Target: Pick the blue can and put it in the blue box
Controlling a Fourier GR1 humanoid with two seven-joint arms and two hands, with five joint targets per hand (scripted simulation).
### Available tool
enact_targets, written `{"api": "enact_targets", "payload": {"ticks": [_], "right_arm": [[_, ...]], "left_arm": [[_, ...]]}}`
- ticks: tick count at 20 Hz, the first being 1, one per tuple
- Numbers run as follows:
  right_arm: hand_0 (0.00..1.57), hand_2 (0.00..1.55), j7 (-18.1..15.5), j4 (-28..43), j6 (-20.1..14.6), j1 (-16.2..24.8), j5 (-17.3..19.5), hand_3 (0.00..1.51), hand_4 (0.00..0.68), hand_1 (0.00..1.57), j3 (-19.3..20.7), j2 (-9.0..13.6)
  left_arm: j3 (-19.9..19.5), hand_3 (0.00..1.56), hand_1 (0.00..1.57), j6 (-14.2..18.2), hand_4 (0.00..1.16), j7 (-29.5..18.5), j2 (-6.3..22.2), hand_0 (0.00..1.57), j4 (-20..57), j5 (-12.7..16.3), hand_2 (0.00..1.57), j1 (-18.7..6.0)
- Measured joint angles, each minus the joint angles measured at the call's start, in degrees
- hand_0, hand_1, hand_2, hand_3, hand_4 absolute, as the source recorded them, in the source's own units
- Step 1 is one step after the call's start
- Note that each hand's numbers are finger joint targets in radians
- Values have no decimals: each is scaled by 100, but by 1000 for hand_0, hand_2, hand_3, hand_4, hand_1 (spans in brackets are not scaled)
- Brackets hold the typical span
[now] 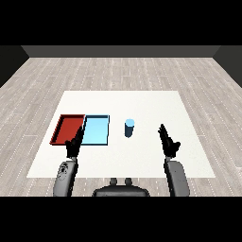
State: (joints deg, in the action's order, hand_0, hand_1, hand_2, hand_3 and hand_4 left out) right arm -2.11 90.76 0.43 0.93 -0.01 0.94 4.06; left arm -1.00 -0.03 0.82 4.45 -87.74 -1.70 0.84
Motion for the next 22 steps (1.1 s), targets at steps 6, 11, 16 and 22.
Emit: {"api": "enact_targets", "payload": {"ticks": [6, 11, 16, 22], "right_arm": [[0, 0, 156, -820, -196, -1102, 194, 0, 0, 0, 127, -11], [0, 0, -482, -968, 135, -1585, -310, 0, 0, 0, 226, -235], [0, 0, -971, -1563, 410, -2035, -586, 0, 0, 0, 444, -180], [0, 0, -1243, -1940, 471, -2249, -695, 0, 0, 0, 491, -158]], "left_arm": [[-143, 0, 0, -126, 0, -22, 89, 0, -154, 141, 0, -149], [-204, 0, 0, -339, 0, -1248, -84, 0, -609, 454, 0, -293], [-281, 0, 0, -571, 0, -2026, -93, 0, -543, 590, 0, -211], [-277, 0, 0, -639, 0, -2268, -140, 0, -501, 646, 0, -196]]}}
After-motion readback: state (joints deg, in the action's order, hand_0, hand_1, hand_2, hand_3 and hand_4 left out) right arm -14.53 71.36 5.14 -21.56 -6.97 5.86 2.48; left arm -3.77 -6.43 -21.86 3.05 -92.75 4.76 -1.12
